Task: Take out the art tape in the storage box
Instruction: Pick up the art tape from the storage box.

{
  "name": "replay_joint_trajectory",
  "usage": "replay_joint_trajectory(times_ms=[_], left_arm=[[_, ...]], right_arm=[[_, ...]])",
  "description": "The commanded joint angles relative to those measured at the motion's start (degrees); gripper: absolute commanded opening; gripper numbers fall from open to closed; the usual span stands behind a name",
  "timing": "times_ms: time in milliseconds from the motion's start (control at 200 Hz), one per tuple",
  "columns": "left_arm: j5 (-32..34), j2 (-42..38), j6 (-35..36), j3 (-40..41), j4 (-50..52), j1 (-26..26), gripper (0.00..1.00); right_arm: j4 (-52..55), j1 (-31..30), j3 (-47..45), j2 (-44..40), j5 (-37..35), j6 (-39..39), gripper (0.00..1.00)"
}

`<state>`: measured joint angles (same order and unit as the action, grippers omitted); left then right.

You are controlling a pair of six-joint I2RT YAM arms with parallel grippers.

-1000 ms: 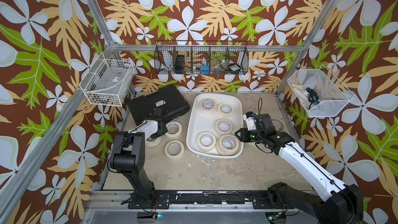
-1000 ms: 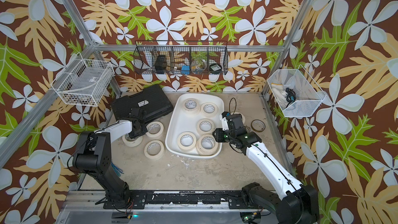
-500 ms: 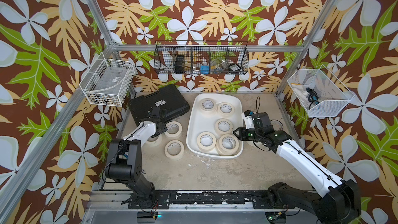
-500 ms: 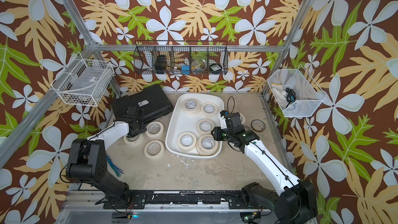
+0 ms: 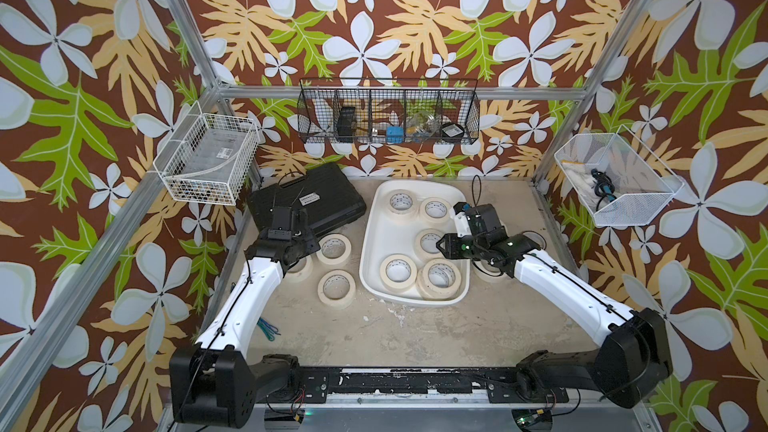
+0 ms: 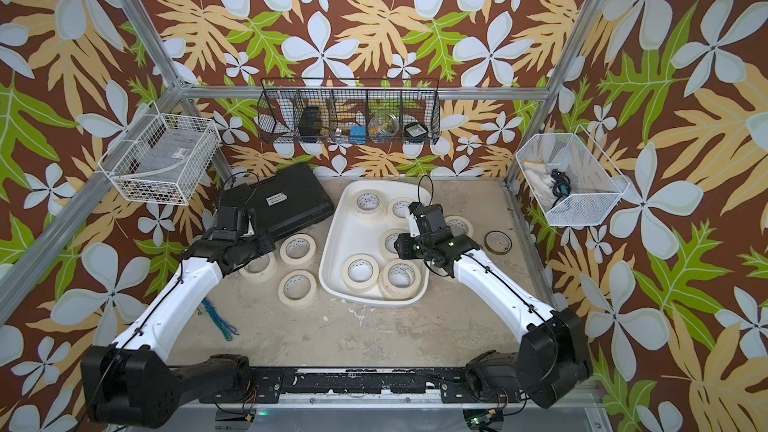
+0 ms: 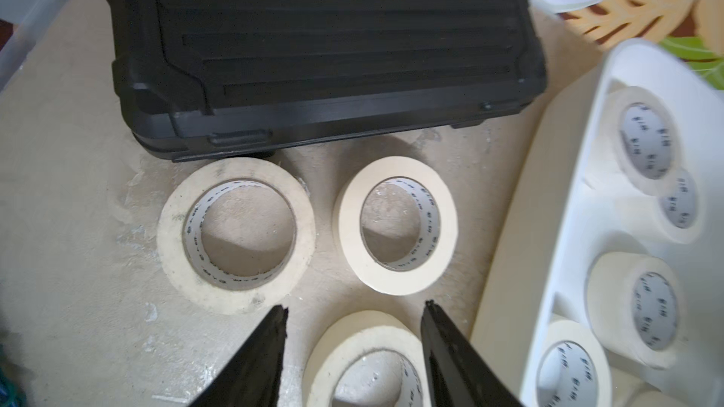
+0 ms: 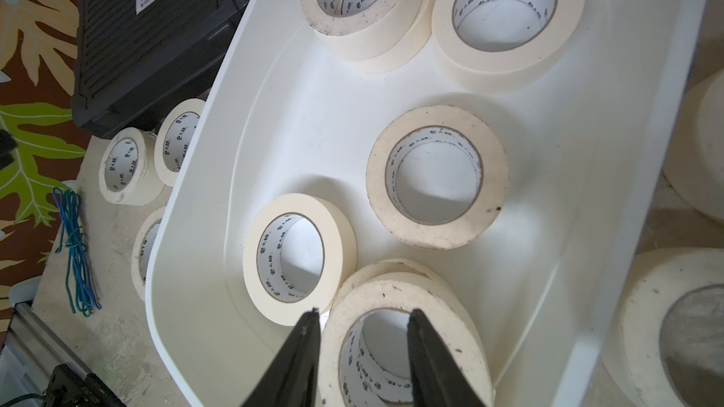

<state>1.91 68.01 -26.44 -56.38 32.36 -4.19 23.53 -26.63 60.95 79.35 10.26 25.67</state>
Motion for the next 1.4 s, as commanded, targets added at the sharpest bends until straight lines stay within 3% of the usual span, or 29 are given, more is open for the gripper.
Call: replay_joint_trajectory(times_ms=[0,130,300,641,1251,1396], left_arm=[[-4.6,-4.6,2.2,0.1,1.8,0.1,0.63],[-9.5,-10.4,1.5,1.5,1.2,0.1,0.65],[-11.2,-13.8,2.4,2.2,2.6,0.1,0.68],[-11.5,-13.6,4.2,2.7,3.1,0.1,0.7],[-10.1,-11.8,5.5,4.0,2.4,0.1,0.7],[-10.3,-11.8,5.5,4.2,2.3,0.1,0.7]], right_arm=[[-2.2,-0.9,1.8,2.7,-1.6,1.1,0.41],[-3.6,-1.8,4.0,7.4,-2.4,1.7,0.41],[-4.3,-3.1,8.2,15.0,-4.8,2.2,0.41],[-3.0,-3.7,14.0,26.1,-12.3,1.5,0.47],[-0.9,-5.7,21.0,37.0,-12.9,2.5,0.47],[-0.1,-5.6,21.9,38.1,-14.1,2.4,0.42]])
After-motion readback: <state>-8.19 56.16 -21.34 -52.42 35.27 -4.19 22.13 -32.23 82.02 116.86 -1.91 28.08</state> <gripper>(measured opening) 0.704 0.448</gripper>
